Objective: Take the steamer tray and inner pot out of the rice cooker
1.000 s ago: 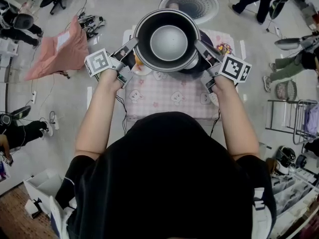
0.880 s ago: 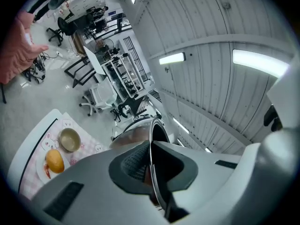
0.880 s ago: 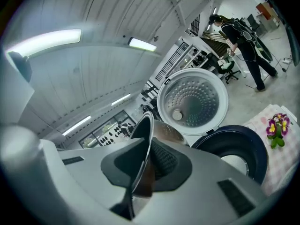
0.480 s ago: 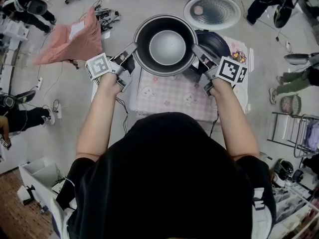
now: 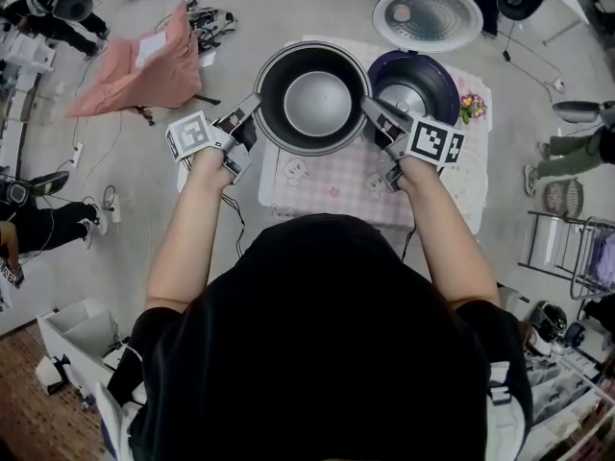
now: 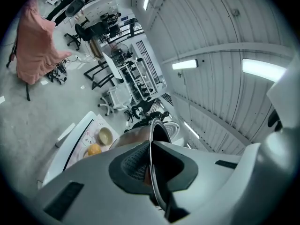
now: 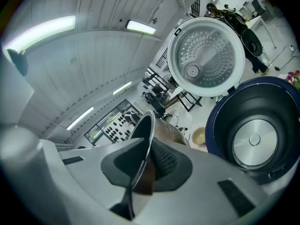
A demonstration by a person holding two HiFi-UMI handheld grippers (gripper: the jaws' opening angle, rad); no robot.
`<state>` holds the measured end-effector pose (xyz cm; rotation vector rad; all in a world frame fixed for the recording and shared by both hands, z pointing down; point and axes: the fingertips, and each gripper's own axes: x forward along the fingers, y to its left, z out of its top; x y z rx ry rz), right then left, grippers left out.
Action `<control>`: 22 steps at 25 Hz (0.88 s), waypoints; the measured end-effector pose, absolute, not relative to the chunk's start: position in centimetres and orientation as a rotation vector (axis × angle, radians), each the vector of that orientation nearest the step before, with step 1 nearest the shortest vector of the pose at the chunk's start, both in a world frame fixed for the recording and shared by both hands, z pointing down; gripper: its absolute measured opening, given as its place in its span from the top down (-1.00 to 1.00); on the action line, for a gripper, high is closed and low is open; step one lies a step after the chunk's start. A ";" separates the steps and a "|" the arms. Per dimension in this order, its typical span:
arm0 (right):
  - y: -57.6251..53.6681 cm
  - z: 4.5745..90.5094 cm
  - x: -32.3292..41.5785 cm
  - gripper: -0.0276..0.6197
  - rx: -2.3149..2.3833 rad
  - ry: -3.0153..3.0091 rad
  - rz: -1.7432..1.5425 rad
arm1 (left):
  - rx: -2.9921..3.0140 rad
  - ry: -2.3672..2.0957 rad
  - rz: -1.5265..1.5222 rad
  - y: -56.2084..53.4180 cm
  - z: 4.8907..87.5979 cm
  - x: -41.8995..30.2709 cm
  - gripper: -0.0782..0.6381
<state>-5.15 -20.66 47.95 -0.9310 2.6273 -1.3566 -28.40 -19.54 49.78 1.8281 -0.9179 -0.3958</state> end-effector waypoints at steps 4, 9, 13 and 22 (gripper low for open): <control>-19.2 49.7 -5.8 0.77 -0.960 2.619 -1.385 | 1.820 -0.901 -0.368 -18.2 51.3 -28.9 0.68; -18.5 51.5 -5.0 0.77 -0.999 2.597 -1.427 | 1.771 -0.886 -0.336 -17.7 53.0 -27.9 0.68; -17.4 53.3 -4.4 0.77 -1.026 2.576 -1.460 | 1.782 -0.861 -0.308 -17.1 54.6 -27.3 0.68; -16.8 56.5 -4.1 0.77 -1.084 2.538 -1.531 | 1.705 -0.838 -0.261 -16.8 57.6 -27.0 0.68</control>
